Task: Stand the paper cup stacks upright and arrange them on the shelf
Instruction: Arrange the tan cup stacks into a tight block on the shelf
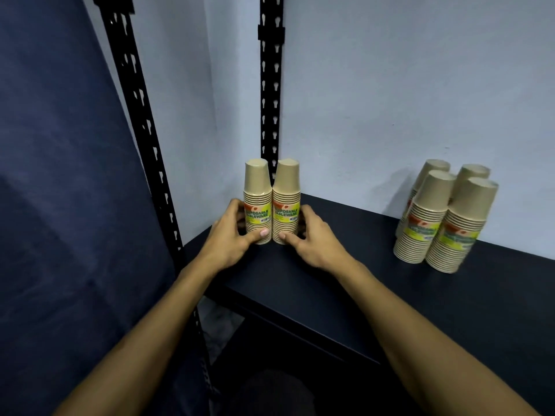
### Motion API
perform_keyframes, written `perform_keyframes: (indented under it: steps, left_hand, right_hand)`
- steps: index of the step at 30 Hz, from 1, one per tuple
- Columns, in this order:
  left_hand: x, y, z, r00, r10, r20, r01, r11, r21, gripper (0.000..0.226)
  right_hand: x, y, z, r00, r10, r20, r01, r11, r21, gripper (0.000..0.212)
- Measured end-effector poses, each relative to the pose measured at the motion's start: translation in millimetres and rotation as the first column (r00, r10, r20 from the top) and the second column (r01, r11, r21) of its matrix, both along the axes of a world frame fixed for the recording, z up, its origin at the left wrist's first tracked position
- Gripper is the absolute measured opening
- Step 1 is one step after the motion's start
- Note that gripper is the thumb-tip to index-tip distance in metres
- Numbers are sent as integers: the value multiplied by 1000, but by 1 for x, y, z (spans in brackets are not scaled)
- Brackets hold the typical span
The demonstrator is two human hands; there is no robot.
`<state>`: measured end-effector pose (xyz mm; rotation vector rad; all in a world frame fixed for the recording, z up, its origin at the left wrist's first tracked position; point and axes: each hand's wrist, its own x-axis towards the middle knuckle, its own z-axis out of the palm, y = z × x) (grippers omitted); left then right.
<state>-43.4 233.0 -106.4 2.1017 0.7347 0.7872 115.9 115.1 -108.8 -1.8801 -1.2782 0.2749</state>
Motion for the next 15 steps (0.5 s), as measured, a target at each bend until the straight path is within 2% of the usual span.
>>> perform_keyframes:
  steps: [7, 15]
  left_hand:
    - [11, -43, 3, 994, -108, -20, 109, 994, 12, 57]
    - [63, -112, 3, 941, -338, -21, 338, 941, -13, 57]
  right_hand:
    - [9, -67, 0, 999, -30, 23, 30, 999, -21, 55]
    - [30, -179, 1, 989, -140, 35, 140, 990, 2, 53]
